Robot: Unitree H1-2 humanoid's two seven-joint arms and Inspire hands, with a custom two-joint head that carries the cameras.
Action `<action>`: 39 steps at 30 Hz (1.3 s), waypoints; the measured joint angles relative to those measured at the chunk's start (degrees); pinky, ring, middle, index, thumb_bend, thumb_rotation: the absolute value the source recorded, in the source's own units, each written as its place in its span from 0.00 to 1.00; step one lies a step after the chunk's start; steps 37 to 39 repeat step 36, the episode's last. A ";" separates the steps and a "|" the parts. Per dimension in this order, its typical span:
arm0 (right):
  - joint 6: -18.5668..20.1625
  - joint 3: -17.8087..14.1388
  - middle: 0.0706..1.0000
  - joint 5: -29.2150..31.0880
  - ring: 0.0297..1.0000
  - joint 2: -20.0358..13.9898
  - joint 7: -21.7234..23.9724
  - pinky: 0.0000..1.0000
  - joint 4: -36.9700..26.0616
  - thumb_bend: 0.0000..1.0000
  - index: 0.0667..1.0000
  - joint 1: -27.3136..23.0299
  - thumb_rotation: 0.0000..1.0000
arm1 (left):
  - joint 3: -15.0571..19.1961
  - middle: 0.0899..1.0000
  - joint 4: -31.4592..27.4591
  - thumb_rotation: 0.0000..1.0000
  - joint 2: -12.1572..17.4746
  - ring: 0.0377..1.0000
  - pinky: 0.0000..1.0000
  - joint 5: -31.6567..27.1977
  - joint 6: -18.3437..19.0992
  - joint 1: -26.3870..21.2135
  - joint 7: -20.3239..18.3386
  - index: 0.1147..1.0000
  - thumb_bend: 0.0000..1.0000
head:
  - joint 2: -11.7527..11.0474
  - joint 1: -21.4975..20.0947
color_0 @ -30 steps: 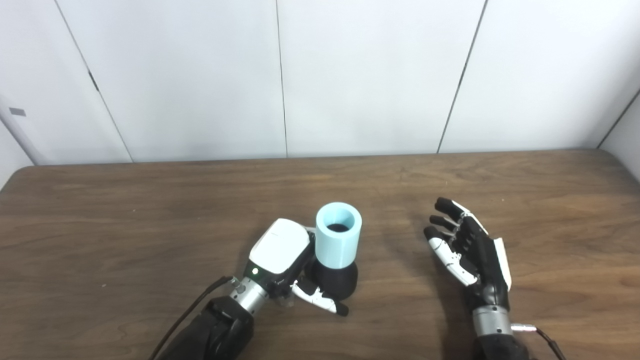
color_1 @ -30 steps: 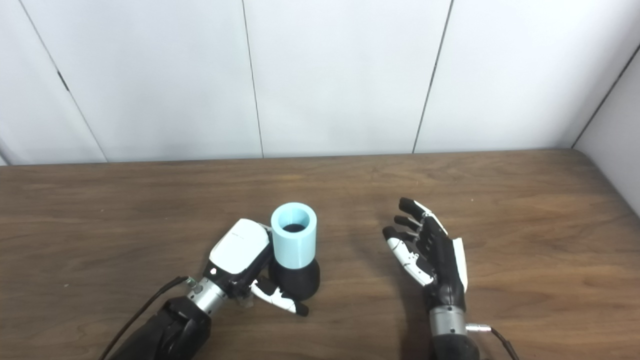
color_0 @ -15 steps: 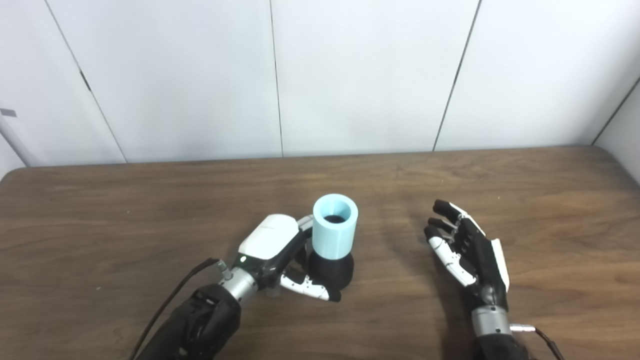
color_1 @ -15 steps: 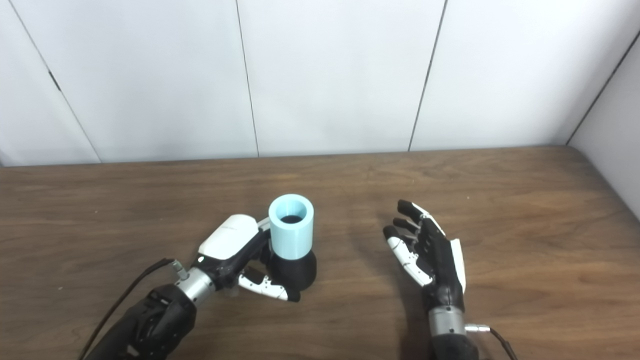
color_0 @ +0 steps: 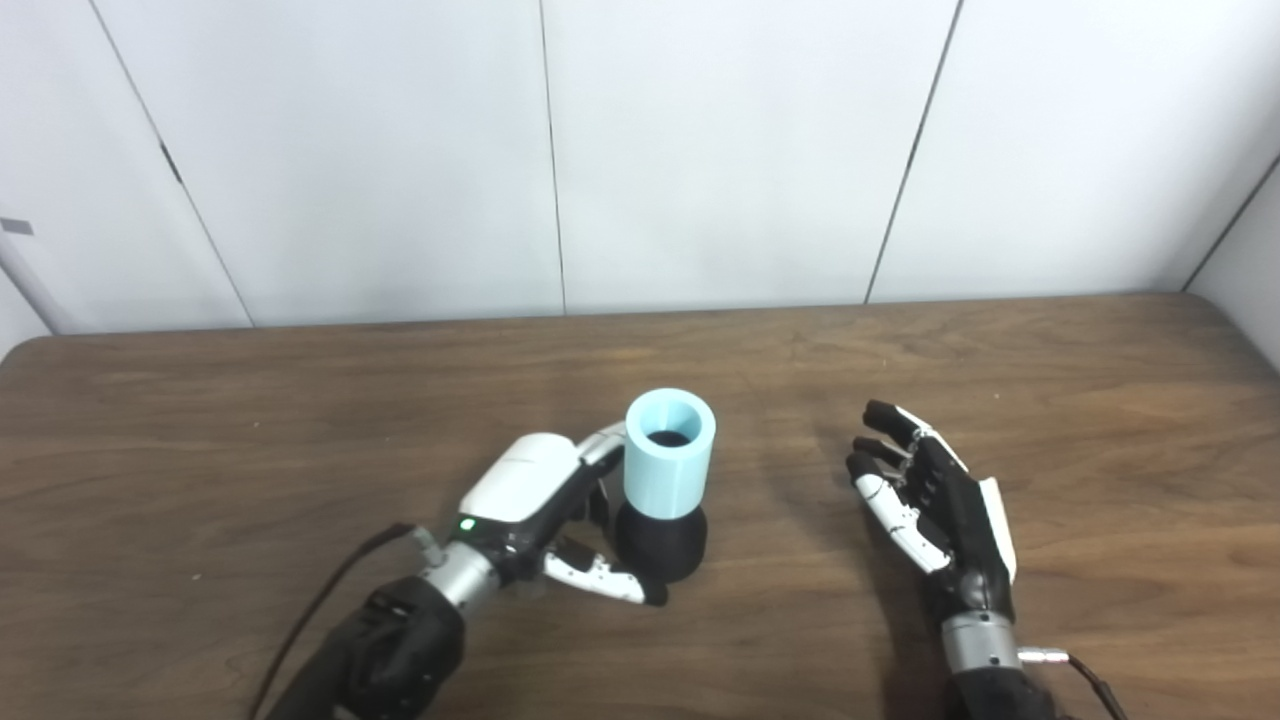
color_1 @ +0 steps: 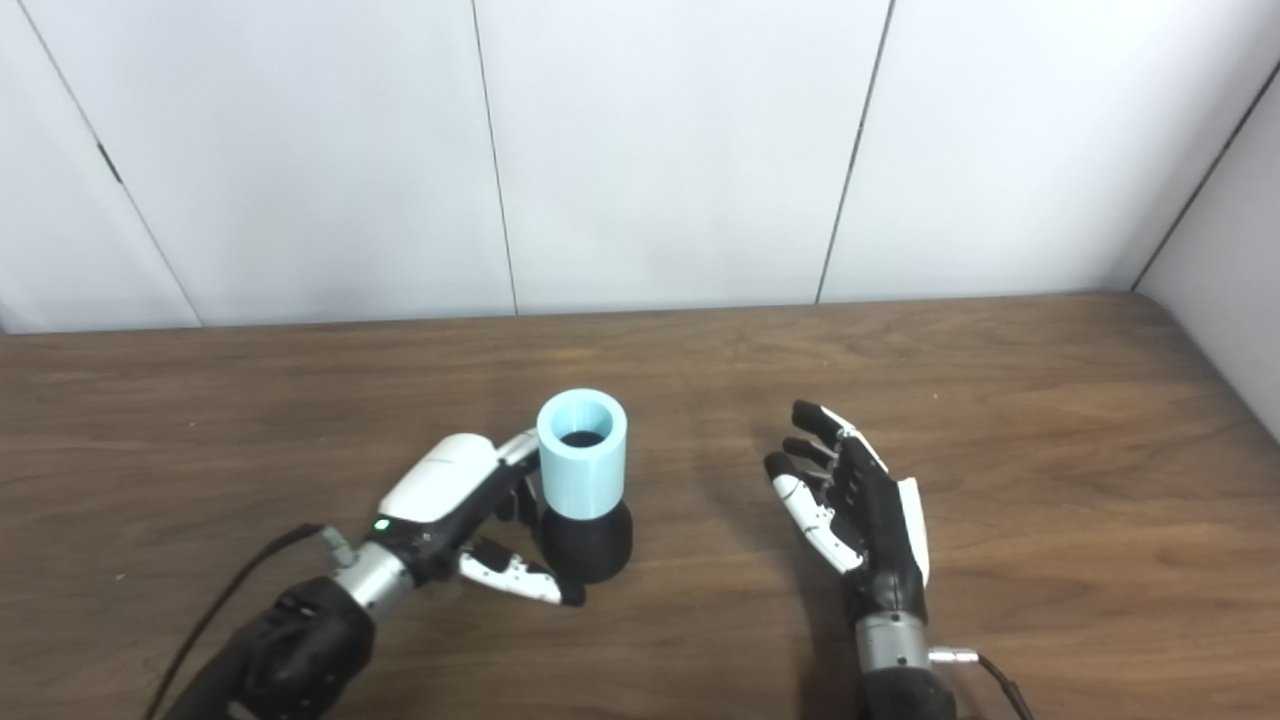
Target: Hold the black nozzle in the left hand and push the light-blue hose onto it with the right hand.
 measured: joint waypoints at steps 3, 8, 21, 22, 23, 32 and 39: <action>0.63 0.07 0.78 0.12 0.72 0.03 0.01 0.61 -0.21 0.31 0.76 -0.02 0.46 | 3.47 1.00 -1.54 0.45 0.60 1.00 0.93 -7.56 3.09 0.87 -4.33 1.00 1.00 | -0.18 0.09; 0.69 0.03 0.72 0.59 0.71 0.05 0.01 0.63 0.00 0.22 0.71 -0.30 0.46 | 7.52 1.00 -5.04 0.48 2.95 1.00 0.89 -16.71 9.58 2.14 -10.59 1.00 1.00 | -0.53 0.44; -0.18 -0.18 0.69 1.73 0.69 0.27 -0.10 0.60 3.26 0.22 0.66 -1.63 0.30 | 20.16 0.79 -3.98 0.69 -4.23 0.77 0.71 -25.82 4.61 12.47 1.25 0.78 0.23 | -3.07 0.70; -0.52 -0.22 0.67 1.73 0.67 0.36 -0.22 0.58 3.29 0.24 0.64 -1.70 0.27 | 20.85 0.76 -3.09 0.63 -4.96 0.74 0.69 -26.31 3.51 12.58 2.00 0.75 0.21 | -3.16 0.96; -0.88 -0.34 0.65 1.70 0.66 0.44 -0.42 0.57 3.36 0.26 0.63 -1.79 0.22 | 21.12 0.73 -1.93 0.58 -5.46 0.72 0.67 -26.32 1.88 12.57 3.03 0.72 0.21 | -3.16 0.97; -4.28 -0.91 0.64 1.73 0.62 0.87 -2.17 0.53 5.26 0.29 0.62 -3.17 0.06 | 21.84 0.65 3.97 0.42 -6.40 0.63 0.58 -22.36 -6.96 10.37 8.71 0.63 0.26 | -4.39 0.61; -4.48 -1.08 0.63 2.11 0.62 1.12 -2.60 0.51 5.87 0.28 0.61 -3.81 0.07 | 21.95 0.64 4.49 0.41 -6.35 0.61 0.55 -20.81 -8.65 10.06 10.69 0.63 0.27 | -4.57 0.35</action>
